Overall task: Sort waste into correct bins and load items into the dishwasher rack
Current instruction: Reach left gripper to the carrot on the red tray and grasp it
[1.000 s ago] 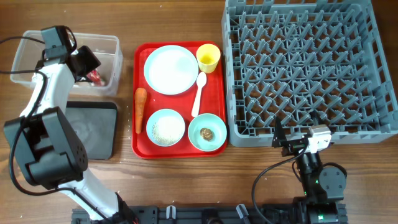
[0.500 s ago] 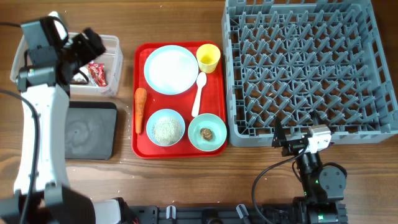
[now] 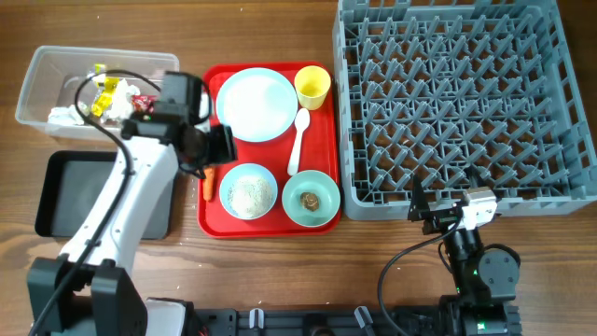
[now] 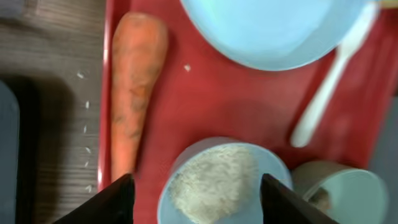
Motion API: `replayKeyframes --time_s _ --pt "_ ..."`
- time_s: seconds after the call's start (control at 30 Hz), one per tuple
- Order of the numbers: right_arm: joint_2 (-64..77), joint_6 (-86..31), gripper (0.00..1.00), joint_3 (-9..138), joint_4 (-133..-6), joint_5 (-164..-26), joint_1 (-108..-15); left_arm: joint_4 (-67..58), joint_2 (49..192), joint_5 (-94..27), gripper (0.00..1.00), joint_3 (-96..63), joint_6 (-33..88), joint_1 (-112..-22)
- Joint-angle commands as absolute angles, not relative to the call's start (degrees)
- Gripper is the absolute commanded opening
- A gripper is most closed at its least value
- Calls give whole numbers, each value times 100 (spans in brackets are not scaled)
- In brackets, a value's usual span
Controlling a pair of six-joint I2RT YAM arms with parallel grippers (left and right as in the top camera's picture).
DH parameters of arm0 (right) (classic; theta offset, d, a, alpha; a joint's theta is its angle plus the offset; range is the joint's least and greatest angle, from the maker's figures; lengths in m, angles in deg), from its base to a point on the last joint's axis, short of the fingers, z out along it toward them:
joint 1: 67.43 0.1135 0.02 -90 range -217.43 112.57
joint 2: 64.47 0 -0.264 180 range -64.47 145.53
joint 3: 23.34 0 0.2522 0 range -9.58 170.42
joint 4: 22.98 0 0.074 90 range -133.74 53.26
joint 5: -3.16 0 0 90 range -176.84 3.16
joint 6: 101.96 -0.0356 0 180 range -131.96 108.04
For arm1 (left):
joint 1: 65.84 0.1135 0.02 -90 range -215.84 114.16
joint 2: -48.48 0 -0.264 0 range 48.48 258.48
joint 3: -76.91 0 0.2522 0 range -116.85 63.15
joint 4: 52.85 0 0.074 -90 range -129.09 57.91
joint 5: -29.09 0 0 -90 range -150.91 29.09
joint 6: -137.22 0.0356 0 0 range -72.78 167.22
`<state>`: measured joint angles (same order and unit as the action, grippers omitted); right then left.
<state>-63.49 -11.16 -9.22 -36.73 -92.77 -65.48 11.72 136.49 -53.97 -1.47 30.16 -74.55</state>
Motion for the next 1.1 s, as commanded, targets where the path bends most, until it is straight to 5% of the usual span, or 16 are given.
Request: replayKeyframes --time_s 0.0,0.77,1.07 --pt "-6356 -1051 100 -929 -3638 -9264 -6537 785 13699 -5945 64 332 3029 -7468" --pt "-6356 -1051 100 -929 -3638 -9264 -6537 -1563 14667 -6485 62 1162 3788 -7474" --pt "-6356 -1049 100 -929 -3638 -9264 -6537 -1576 14713 -6485 37 1160 3783 -7474"
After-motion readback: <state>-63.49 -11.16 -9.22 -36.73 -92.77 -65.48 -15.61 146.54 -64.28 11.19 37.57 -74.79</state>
